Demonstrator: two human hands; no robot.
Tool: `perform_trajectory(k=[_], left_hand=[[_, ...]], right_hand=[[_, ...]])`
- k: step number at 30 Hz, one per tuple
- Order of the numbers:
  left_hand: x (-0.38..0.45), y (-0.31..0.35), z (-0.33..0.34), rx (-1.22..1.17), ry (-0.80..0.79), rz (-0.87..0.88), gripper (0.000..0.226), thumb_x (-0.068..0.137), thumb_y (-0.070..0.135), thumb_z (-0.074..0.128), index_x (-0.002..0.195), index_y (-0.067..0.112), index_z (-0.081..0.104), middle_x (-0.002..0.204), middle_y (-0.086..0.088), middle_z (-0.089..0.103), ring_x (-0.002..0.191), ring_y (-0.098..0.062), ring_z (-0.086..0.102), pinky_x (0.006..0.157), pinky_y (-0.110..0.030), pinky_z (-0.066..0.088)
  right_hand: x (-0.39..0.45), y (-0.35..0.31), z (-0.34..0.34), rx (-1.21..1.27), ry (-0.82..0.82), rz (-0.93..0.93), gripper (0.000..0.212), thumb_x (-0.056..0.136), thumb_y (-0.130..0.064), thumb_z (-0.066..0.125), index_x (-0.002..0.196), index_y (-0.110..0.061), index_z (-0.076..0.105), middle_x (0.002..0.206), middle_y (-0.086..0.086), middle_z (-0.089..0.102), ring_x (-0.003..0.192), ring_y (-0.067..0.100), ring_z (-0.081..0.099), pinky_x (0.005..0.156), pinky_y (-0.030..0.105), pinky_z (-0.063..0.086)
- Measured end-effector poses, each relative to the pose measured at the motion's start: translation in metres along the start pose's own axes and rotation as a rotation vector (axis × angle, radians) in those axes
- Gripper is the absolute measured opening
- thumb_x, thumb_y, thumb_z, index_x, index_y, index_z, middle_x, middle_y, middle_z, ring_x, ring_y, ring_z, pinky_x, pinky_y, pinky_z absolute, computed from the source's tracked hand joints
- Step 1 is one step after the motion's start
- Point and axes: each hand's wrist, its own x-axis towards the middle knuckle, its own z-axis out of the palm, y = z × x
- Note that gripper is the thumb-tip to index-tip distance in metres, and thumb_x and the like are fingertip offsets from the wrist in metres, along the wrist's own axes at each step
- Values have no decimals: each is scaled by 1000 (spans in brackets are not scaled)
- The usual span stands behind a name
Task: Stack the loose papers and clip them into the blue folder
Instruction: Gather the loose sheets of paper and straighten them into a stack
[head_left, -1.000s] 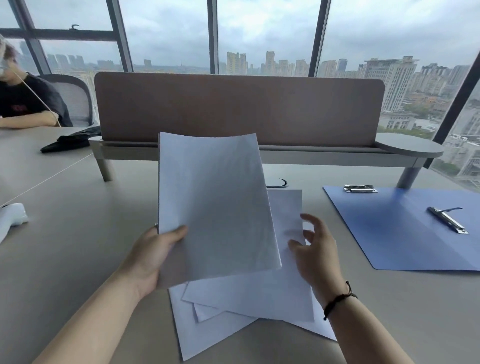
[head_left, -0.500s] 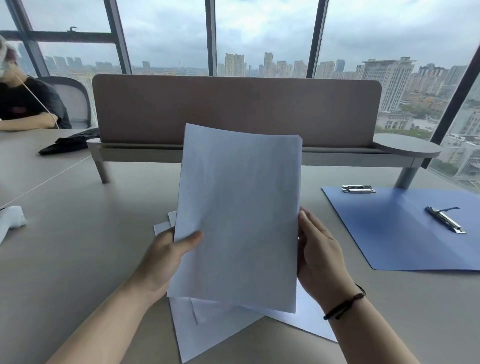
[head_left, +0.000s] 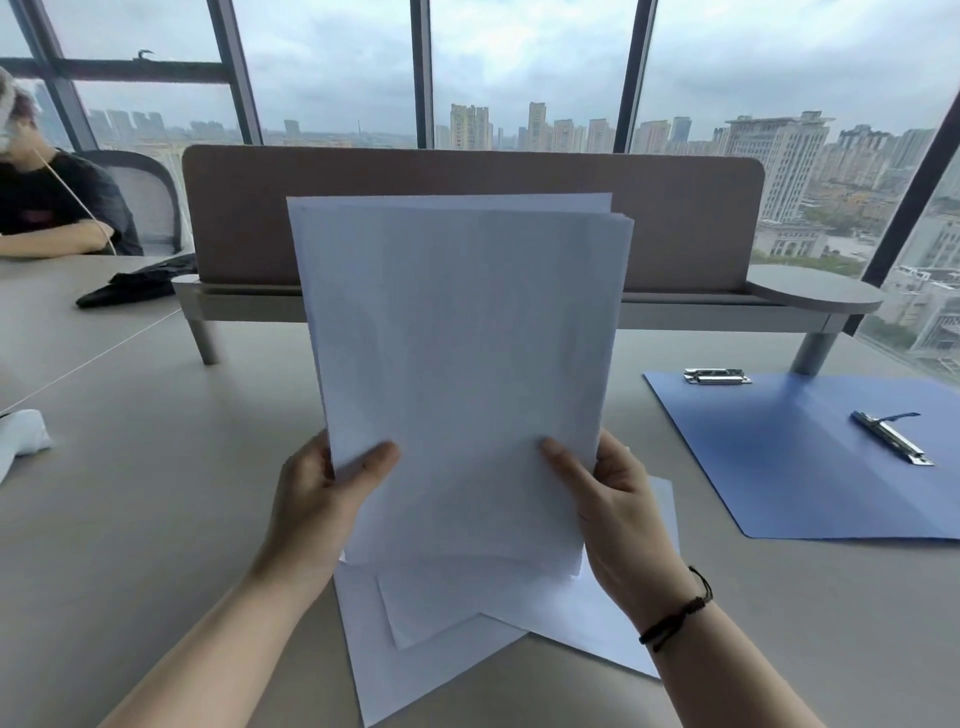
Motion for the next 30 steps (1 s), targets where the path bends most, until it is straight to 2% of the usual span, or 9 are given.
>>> perform_trajectory(k=[2,4,7,12,15,18,22,26,30], left_hand=[[-1,-2,-1,-63,-14,-143,47,56,38,85,98,18,81,107,-12,78,102,-36,73,93,-53,55],[-2,-3,-3,-125,-78,-233,56,50,39,93,99,14,80,108,-14,77,101,-34,73,89,-47,56],[-2,-2,-1,-125,-81,-298,30,76,22,80,104,12,77,107,-11,78,101,-32,74,89,-45,54],[4,-6,1,69,136,-186,13,94,14,66,90,19,77,93,6,80,97,-23,73,93,-43,54],[11,-6,-5,-57,253,-242,9,94,14,65,93,15,74,82,8,79,85,-21,73,79,-34,58],[16,-11,-13,-319,245,-414,18,94,15,63,109,10,72,96,-3,80,77,-20,77,66,-36,63],[17,-17,-15,-403,203,-521,19,95,15,62,111,10,71,104,-8,77,76,-20,77,65,-35,64],[18,-17,-16,-347,214,-505,20,92,14,65,112,12,72,106,-10,78,82,-23,76,74,-37,60],[17,-18,-13,-290,204,-515,24,90,15,68,113,9,72,109,-14,77,91,-30,74,82,-42,58]], right_hand=[[-2,7,2,-43,2,19,17,95,-12,63,108,-11,75,109,12,77,101,29,72,83,39,59],[-4,13,5,-82,13,33,14,95,-12,65,102,-12,77,106,11,78,103,33,73,85,41,60],[-5,17,6,-142,11,34,16,97,-14,62,100,-16,78,105,7,79,102,28,74,88,44,59],[-1,8,4,-207,64,97,37,104,-41,44,106,-21,74,107,-3,78,102,13,71,84,25,55],[8,9,-5,-318,256,165,44,99,-56,44,114,-23,69,111,-8,71,112,15,63,100,38,49],[11,7,-9,-289,275,282,38,95,-53,56,116,-23,63,114,3,65,115,29,61,105,47,49],[11,5,-5,-113,233,423,20,94,-38,66,106,-23,64,117,7,62,108,31,64,91,47,56],[10,6,-5,-290,280,366,43,93,-36,67,131,-18,59,118,2,65,108,27,64,97,45,55],[10,0,-8,-319,283,355,50,93,-35,69,138,-20,54,117,-1,64,110,21,62,97,48,55]])
